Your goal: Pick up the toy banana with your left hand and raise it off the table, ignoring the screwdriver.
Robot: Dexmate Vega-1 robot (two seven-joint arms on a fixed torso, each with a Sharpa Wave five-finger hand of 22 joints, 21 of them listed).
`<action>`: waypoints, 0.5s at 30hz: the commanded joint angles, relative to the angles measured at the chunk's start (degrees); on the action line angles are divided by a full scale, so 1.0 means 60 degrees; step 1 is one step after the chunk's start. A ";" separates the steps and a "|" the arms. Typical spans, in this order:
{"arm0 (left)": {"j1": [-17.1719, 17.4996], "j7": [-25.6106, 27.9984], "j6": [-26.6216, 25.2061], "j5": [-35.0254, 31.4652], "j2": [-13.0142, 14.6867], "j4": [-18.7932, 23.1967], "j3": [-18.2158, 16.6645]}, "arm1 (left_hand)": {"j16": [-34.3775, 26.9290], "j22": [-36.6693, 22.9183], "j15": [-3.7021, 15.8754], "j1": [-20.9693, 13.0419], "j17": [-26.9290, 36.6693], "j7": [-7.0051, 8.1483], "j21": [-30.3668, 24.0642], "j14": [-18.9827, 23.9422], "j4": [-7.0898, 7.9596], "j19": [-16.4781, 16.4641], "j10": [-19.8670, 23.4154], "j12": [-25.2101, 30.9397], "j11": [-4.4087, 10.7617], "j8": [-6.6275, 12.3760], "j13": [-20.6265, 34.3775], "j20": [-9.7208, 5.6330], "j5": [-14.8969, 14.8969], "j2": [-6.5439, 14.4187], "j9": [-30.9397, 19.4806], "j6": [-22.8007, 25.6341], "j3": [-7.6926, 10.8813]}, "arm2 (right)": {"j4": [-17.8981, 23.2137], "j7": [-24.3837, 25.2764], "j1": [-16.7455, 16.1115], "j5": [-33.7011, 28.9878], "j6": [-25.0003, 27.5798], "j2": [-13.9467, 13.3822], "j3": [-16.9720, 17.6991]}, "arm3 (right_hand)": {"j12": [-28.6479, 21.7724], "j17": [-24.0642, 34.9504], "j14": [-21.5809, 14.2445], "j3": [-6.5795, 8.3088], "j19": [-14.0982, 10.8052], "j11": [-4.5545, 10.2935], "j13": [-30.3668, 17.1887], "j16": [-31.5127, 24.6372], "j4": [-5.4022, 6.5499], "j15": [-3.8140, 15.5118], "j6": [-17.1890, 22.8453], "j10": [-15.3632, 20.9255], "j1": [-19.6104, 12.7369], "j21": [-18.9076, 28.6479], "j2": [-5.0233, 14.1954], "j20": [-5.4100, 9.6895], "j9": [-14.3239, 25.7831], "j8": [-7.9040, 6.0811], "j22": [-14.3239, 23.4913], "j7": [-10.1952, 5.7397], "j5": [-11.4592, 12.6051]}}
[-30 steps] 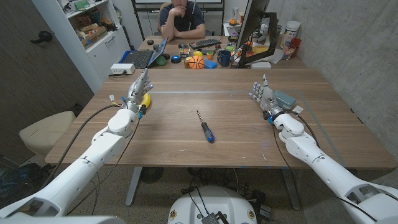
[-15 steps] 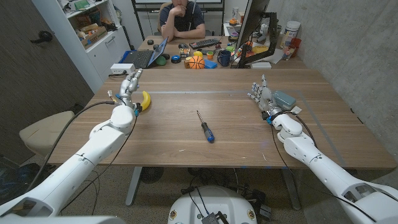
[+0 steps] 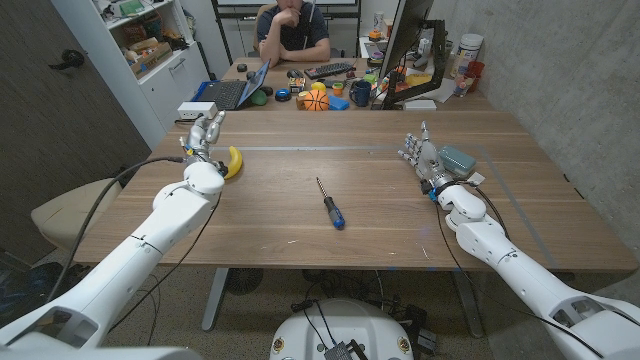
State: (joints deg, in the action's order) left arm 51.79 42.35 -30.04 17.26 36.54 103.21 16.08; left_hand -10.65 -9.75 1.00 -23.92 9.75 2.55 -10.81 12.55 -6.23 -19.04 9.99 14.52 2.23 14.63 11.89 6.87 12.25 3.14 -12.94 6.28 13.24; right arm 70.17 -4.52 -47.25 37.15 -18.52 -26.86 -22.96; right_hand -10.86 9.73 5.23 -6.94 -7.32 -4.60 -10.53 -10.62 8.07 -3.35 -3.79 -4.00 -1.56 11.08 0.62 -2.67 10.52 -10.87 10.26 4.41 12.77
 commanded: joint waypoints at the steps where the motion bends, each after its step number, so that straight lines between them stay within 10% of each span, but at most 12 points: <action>1: -0.0651 0.0536 -0.2373 0.0210 -0.0481 0.0227 0.0064 | -0.0051 -0.0027 -0.0126 -0.0199 0.0021 -0.0110 -0.0029 0.0027 -0.0097 -0.0058 0.0032 0.0001 -0.0085 0.0058 0.0016 0.0074 -0.0074 0.0037 -0.0044 0.0095 0.0082 | 0.0049 -0.0087 -0.0119 0.0093 -0.0087 -0.0069 0.0092 | -0.0039 0.0037 0.0047 -0.0057 -0.0041 -0.0044 -0.0030 -0.0061 0.0026 -0.0027 0.0042 -0.0009 -0.0052 0.0038 0.0039 0.0014 0.0035 -0.0041 0.0020 0.0036 0.0058; 15: -0.1368 0.0476 -0.3831 0.0701 -0.0822 -0.0489 0.0071 | -0.0021 -0.0036 -0.0362 -0.0318 0.0034 -0.0241 -0.0029 -0.0041 -0.0180 -0.0064 0.0052 -0.0022 -0.0265 0.0128 0.0033 0.0215 -0.0171 0.0057 -0.0102 0.0321 0.0129 | 0.0371 -0.0102 -0.0299 -0.0027 -0.0360 -0.0142 0.0085 | -0.0036 0.0038 0.0042 -0.0081 -0.0039 -0.0043 -0.0031 -0.0062 0.0024 -0.0037 0.0038 -0.0008 -0.0057 0.0035 0.0054 0.0003 0.0036 -0.0036 0.0020 0.0034 0.0059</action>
State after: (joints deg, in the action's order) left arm 46.56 44.59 -46.86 19.68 33.48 103.28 16.43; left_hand -10.65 -9.74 -0.82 -25.23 9.74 1.31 -10.81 11.90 -6.88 -19.09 10.10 14.52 0.91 15.07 11.89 8.01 11.41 3.33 -13.27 7.51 13.90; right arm 71.08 -5.12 -48.23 37.44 -19.59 -27.42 -22.56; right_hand -10.86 9.73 5.23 -7.05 -7.32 -4.60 -10.53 -10.62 8.17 -3.36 -3.79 -4.00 -1.55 11.08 0.62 -2.67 10.52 -10.87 10.26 4.41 12.77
